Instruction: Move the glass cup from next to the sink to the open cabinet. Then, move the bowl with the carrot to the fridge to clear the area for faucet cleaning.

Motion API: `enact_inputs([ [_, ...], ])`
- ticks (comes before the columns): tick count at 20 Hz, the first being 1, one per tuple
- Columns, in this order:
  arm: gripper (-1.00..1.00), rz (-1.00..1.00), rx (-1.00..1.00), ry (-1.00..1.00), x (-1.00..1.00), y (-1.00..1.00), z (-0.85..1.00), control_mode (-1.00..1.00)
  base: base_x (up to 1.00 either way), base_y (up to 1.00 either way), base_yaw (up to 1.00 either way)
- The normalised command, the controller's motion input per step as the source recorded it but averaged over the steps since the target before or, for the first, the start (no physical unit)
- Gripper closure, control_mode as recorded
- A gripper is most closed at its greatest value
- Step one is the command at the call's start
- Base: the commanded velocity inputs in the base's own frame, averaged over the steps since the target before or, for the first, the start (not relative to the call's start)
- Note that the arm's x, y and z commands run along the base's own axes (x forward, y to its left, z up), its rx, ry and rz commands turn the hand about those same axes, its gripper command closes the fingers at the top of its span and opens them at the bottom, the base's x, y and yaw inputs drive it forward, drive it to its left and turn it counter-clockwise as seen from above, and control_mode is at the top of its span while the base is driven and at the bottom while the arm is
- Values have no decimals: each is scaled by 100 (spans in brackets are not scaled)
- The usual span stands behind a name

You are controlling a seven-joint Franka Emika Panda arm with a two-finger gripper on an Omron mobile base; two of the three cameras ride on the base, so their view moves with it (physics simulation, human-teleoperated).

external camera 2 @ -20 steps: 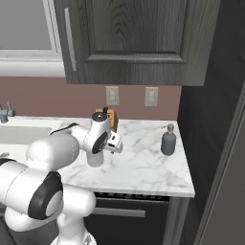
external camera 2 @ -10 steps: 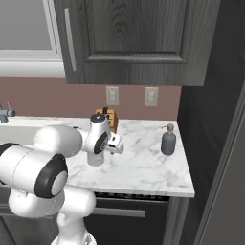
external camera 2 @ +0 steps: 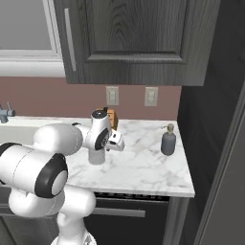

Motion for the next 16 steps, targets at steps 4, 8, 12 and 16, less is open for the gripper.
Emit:
enact_inputs([
  [4,100,0,0,0,-28,0,5,-100,0,0,0],
  [8,100,0,0,0,-14,2,46,-100,0,0,0],
  [12,100,4,0,-7,-55,13,98,-100,0,0,0],
  [16,100,33,3,-12,-89,11,97,-100,0,0,0],
])
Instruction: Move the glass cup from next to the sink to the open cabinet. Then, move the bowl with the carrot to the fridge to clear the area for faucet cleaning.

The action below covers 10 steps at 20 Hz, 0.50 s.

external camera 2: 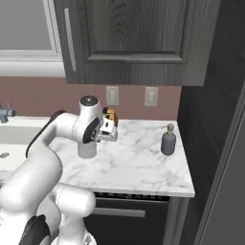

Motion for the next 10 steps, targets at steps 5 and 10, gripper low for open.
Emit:
enact_inputs([
  [5,100,64,15,-13,-30,4,63,-100,0,0,0],
  [10,100,16,5,-2,2,2,7,100,10,7,64],
])
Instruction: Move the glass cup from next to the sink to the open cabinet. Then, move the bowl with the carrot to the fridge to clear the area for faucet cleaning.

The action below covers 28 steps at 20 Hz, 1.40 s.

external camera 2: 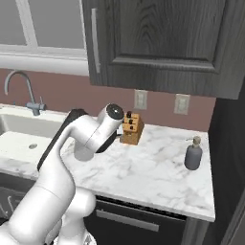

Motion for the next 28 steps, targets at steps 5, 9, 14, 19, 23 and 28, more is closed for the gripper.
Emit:
enact_inputs([
  [5,100,0,0,0,0,0,0,100,12,11,79],
  [9,100,0,0,0,0,0,0,100,10,27,77],
  [14,100,0,0,0,0,0,0,100,6,29,78],
  [19,100,0,0,0,0,0,0,100,5,33,78],
  [23,100,0,0,0,0,0,0,100,2,34,79],
  [28,100,0,0,0,0,0,0,100,0,13,86],
])
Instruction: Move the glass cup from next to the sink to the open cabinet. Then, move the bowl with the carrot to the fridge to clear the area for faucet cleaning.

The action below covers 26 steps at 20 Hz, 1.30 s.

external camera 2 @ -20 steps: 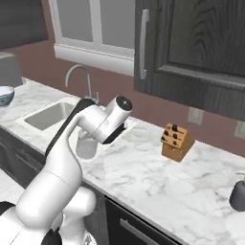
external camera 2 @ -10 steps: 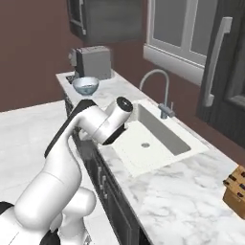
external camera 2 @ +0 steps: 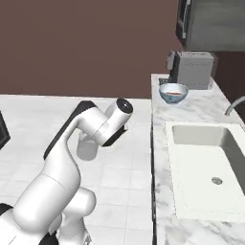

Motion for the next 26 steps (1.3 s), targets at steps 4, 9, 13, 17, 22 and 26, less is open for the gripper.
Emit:
enact_inputs([
  [4,100,0,0,0,0,0,0,100,0,1,89],
  [9,100,0,0,0,0,0,0,100,3,0,89],
  [13,100,0,0,0,0,0,0,100,15,2,84],
  [17,100,0,0,0,0,0,0,100,28,9,78],
  [22,100,0,0,0,0,0,0,100,33,14,75],
  [26,100,0,0,0,0,0,0,100,41,19,72],
])
